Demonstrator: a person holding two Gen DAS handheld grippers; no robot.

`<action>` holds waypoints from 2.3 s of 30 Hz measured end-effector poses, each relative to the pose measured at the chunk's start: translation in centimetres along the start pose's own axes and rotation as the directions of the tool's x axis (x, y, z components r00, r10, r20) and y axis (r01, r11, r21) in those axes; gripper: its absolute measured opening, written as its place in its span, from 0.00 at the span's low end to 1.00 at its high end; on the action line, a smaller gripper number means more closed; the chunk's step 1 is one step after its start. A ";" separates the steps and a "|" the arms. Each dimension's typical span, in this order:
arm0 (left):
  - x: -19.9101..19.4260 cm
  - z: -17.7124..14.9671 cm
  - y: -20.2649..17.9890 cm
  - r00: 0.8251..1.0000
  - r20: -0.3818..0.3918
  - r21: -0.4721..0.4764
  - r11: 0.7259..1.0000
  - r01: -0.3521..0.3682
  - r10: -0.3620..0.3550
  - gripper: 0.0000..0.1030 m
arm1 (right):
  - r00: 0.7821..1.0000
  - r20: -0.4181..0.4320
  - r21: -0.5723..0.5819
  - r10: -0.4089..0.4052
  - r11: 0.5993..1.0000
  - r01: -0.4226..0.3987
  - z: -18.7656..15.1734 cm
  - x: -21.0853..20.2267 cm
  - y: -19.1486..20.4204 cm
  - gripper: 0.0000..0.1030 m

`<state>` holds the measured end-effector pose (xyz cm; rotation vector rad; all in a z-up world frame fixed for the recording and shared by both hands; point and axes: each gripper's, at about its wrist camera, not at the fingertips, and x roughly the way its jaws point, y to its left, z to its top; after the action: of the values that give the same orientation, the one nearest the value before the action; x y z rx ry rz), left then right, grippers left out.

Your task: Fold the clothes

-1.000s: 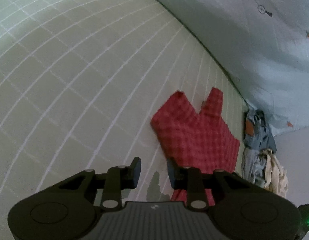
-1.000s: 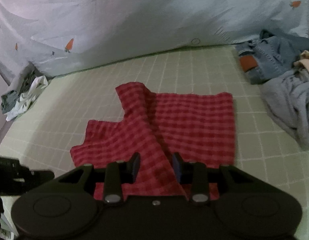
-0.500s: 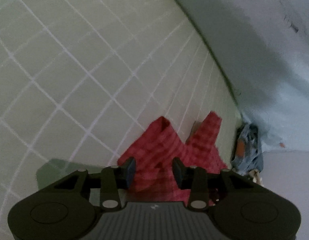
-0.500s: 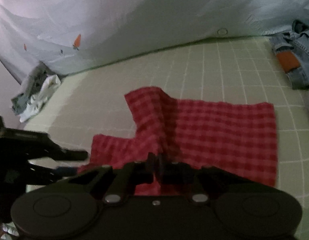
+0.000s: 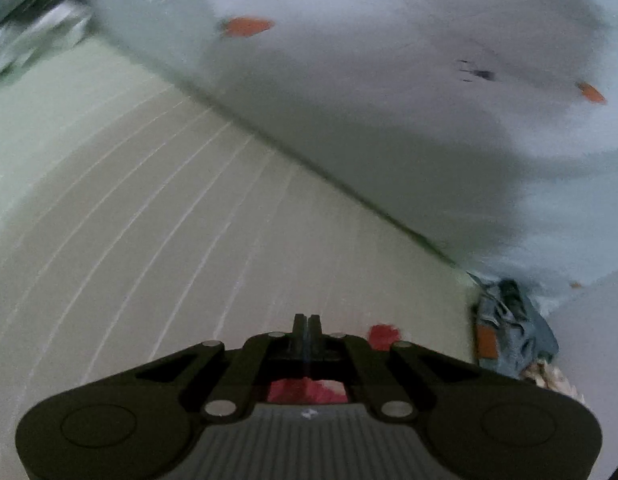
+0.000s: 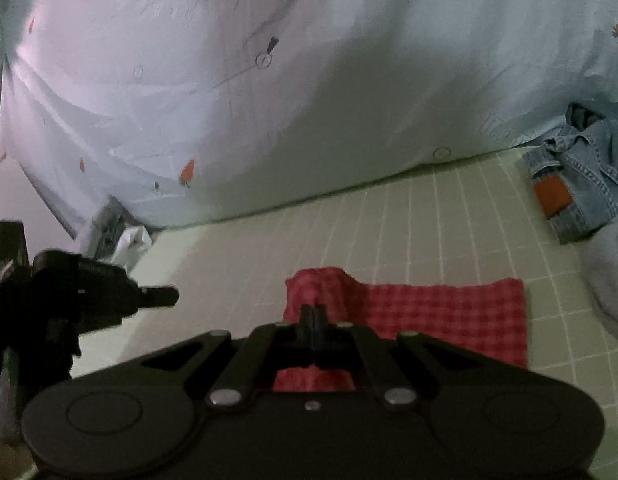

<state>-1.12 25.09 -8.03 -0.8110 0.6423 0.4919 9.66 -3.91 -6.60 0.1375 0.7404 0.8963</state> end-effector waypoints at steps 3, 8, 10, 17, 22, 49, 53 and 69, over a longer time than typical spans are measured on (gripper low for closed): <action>1.8 0.2 -0.9 0.999 -0.048 0.037 0.999 -0.014 0.016 0.00 | 0.999 0.011 0.012 -0.039 0.999 0.039 0.2 0.1 -0.7 0.00; 4.8 -1.9 0.2 0.981 -0.187 0.003 0.999 -0.050 0.050 0.32 | 0.993 0.010 0.077 -0.121 0.990 0.119 0.0 -0.4 -3.0 0.00; 5.6 -2.6 0.8 0.974 -0.227 -0.052 0.998 -0.036 0.023 0.38 | 0.991 0.000 0.099 -0.137 0.986 0.136 -0.2 -0.5 -3.7 0.00; 7.8 -4.0 2.1 0.961 -0.270 -0.211 0.977 -0.006 -0.053 0.00 | 0.990 -0.026 0.137 -0.135 0.981 0.137 -1.0 0.0 -4.4 0.00; 6.4 -2.2 -0.1 0.985 -0.169 -0.101 0.995 -0.003 -0.014 0.00 | 0.992 0.025 0.132 -0.123 0.984 0.119 -0.8 -0.6 -4.4 0.00; 9.9 -2.4 0.3 0.964 -0.266 -0.137 0.990 -0.036 -0.002 0.02 | 0.987 -0.022 0.243 -0.161 0.957 0.161 -1.0 0.5 -8.5 0.01; 8.2 -2.4 0.2 0.978 -0.210 -0.117 0.992 -0.036 0.010 0.01 | 0.987 -0.017 0.243 -0.159 0.957 0.158 -1.1 0.3 -8.5 0.01; 3.9 3.1 -8.9 0.997 0.046 0.210 0.975 -0.065 0.057 0.08 | 0.978 0.112 0.318 -0.174 0.939 0.130 0.9 -1.0 -10.3 0.01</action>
<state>8.26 22.80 -4.62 -0.5802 0.6719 0.4849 16.65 -11.02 -9.62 0.4116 0.7476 0.6111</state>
